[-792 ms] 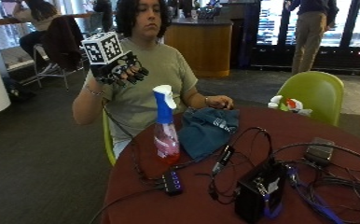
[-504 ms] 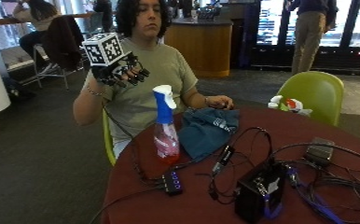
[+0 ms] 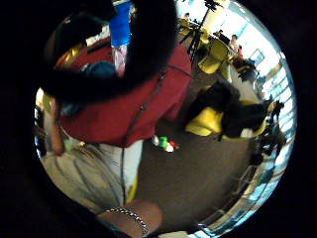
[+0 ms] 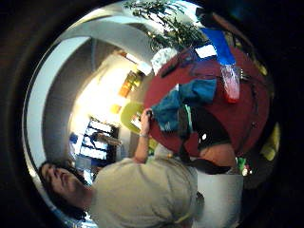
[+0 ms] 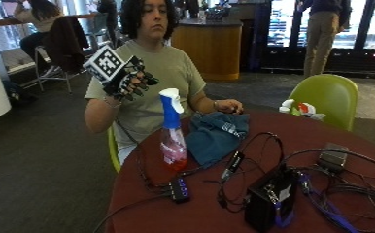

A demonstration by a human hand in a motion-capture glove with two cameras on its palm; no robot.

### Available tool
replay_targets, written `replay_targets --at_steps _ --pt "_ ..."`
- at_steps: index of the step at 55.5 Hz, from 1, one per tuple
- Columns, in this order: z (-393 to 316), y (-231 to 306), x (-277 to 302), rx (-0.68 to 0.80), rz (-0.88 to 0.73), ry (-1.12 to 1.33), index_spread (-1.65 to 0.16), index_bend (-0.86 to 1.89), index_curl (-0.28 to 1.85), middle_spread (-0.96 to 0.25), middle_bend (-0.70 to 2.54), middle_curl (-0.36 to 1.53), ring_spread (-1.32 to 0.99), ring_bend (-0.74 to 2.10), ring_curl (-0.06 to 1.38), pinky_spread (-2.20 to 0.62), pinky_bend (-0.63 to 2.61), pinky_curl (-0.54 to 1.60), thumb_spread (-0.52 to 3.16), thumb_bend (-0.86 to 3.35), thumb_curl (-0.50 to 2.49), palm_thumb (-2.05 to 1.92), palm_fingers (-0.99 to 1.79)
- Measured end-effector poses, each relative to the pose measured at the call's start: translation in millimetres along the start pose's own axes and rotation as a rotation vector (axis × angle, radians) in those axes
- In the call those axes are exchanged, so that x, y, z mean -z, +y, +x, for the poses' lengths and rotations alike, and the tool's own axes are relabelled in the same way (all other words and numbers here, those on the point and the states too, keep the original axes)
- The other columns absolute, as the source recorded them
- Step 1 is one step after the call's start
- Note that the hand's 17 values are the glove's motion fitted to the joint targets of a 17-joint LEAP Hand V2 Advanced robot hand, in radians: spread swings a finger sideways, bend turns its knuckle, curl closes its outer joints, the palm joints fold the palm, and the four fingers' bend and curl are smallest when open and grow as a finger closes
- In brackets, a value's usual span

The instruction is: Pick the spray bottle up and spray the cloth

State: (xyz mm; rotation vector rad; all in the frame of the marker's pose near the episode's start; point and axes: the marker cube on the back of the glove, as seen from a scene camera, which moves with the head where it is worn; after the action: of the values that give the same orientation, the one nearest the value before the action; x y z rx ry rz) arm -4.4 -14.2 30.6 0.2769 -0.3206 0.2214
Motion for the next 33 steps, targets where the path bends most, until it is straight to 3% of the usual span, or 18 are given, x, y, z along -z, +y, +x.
replay_targets --at_steps 8,21,28,32,33 --pt "9.6 -19.1 -36.5 -0.035 0.074 -0.424 -0.38 0.1 0.23 0.05 0.18 0.26 -0.03 0.42 0.29 0.2 0.43 0.33 1.14 0.12 0.37 0.74 0.52" --pt "18.0 -59.2 -75.1 -0.258 0.382 -0.635 -0.36 0.07 0.18 0.06 0.21 0.29 -0.03 0.54 0.35 0.16 0.51 0.36 1.09 0.08 0.42 0.85 0.57" --pt "23.3 -89.3 -81.5 -0.279 0.589 -0.726 -0.3 0.12 0.2 0.0 0.34 0.35 -0.05 0.54 0.35 0.09 0.47 0.34 1.07 0.07 0.45 0.91 0.85" --pt "23.8 -94.8 -88.6 -0.254 0.614 -0.762 -0.28 0.09 0.2 -0.04 0.35 0.38 -0.08 0.58 0.37 -0.07 0.6 0.38 1.06 0.05 0.47 0.92 1.15" --pt "24.3 -95.5 -90.2 -0.248 0.619 -0.769 -0.28 0.09 0.2 -0.05 0.34 0.38 -0.08 0.57 0.37 -0.07 0.58 0.37 1.06 0.05 0.48 0.92 1.1"
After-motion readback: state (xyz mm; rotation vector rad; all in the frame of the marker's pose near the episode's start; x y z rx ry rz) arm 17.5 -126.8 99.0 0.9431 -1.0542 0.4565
